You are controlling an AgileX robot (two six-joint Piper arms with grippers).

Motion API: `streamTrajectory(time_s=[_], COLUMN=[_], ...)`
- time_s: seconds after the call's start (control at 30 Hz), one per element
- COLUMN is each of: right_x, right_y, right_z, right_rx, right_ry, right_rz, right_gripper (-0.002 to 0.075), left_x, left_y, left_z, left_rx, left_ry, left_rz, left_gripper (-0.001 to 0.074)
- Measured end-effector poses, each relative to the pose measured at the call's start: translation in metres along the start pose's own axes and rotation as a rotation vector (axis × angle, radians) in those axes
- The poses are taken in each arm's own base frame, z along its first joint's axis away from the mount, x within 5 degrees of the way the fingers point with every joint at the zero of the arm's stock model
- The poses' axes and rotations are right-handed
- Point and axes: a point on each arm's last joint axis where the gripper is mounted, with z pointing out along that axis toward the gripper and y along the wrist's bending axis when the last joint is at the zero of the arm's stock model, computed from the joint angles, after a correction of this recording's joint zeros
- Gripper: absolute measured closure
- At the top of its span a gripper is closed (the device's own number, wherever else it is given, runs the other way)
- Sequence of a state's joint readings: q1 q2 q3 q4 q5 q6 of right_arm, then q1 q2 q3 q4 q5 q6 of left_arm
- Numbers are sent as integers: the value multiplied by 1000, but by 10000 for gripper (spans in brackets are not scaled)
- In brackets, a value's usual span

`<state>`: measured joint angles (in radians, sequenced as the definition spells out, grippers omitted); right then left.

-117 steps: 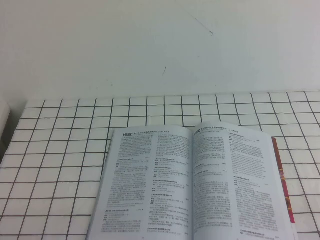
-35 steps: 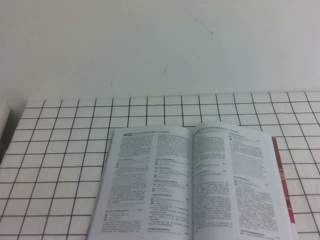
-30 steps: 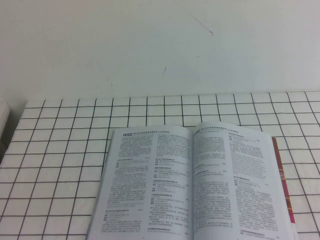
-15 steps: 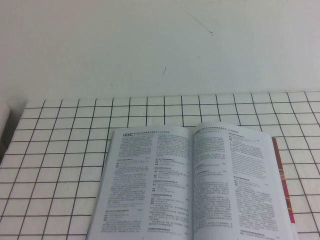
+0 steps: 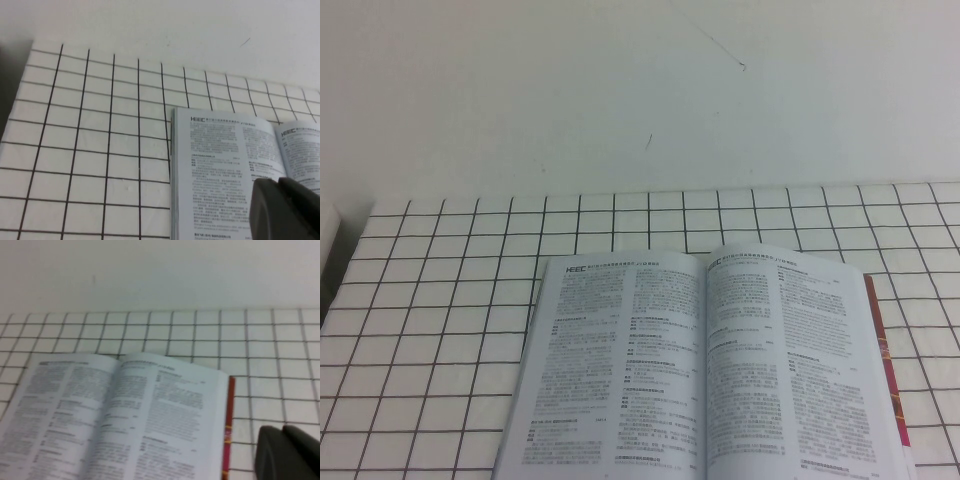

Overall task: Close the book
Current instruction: 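Close the open booklet and leave it lying on the table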

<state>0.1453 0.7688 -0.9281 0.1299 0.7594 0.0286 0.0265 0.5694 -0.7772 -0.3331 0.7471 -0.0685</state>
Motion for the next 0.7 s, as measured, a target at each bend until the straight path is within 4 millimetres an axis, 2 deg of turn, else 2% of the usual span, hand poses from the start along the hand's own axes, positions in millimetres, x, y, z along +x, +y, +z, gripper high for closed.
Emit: streamTrajectory(time_s=[0.07,0.33,0.5,0.7], right_x=[0,3,17,44], right_y=[5,21,38,66], right_z=[12,75,119,164], right_rx=[-62,-322,-491,-548], right_ry=[49,262,416,560], right_rz=[23,-90,-139,-230], right_gripper=[729,729,729,729], left_x=[-1,1,4,9], left_y=[2,5,4,7], left_z=[10,53,83,116], left_rx=[-12,14,72,118], left_ry=[39,242,345,446], left_rz=[-9,-108,-134,-168], left_gripper=[738,738,738,738])
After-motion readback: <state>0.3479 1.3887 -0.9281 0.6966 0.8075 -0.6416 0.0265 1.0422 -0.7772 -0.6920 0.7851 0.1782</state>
